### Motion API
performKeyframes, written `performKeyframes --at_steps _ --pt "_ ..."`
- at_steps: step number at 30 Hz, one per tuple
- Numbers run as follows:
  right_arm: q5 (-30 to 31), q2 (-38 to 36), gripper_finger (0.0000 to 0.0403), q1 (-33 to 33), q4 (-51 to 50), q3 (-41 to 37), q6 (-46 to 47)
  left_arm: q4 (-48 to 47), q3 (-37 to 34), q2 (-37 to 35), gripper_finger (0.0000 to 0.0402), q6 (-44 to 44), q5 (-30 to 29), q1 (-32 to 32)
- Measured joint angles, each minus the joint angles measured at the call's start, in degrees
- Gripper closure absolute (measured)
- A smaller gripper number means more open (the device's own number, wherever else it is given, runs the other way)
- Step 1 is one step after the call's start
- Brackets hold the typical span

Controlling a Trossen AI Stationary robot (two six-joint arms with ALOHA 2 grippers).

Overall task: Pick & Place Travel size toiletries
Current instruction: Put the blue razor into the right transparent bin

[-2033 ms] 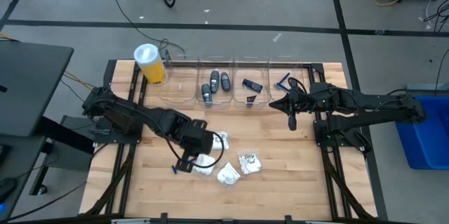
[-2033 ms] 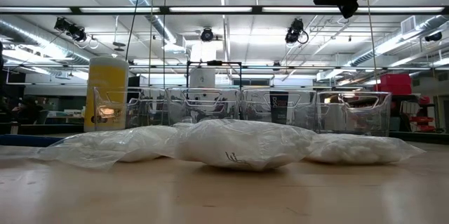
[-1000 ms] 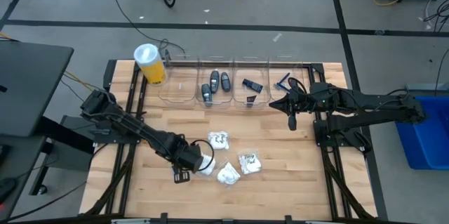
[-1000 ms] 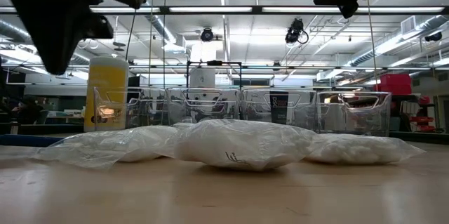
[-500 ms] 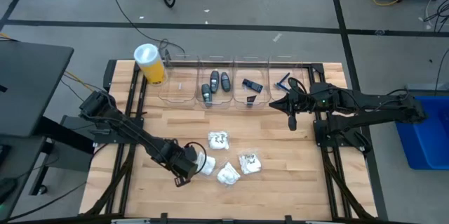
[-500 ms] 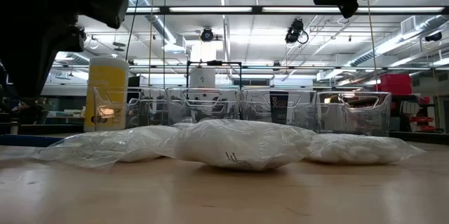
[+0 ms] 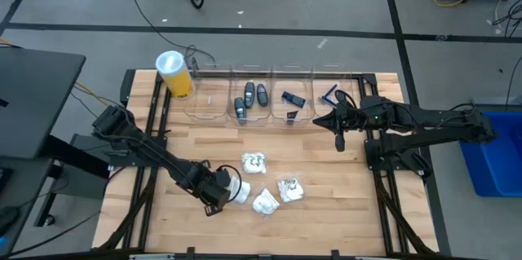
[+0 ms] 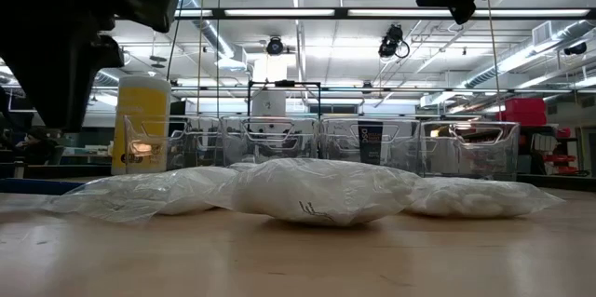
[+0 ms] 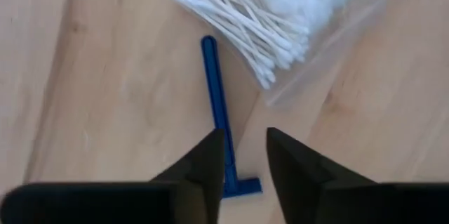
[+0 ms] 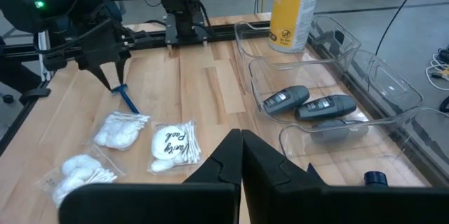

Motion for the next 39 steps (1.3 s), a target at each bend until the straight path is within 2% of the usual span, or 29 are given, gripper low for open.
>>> performKeyframes --at_steps 7,12,20,26,33,39 --pt "0.00 0.00 0.0396 -0.02 0.00 0.00 0.00 -0.03 0.00 0.00 0.0194 -0.19 -0.57 0.00" --pt "0.00 0.00 0.0396 -0.01 0.00 0.00 0.00 -0.05 0.00 0.00 0.0157 -0.19 -0.87 0.00" --pt "0.00 0.00 0.0396 -0.02 0.00 0.00 0.00 -0.01 -0.02 0.00 0.0150 0.86 -1.73 0.00" --pt "0.00 0.00 0.0396 -0.01 0.00 0.00 0.00 4.01 -3.78 -0.07 0.0150 -0.44 -0.58 0.00" --pt "0.00 0.00 0.0396 0.00 0.00 0.00 0.00 4.42 -7.11 -0.04 0.0150 -0.43 -1.12 0.02" --pt "0.00 0.00 0.0396 0.00 0.00 0.00 0.00 6.07 -7.56 -0.04 0.0150 0.35 -1.84 0.00"
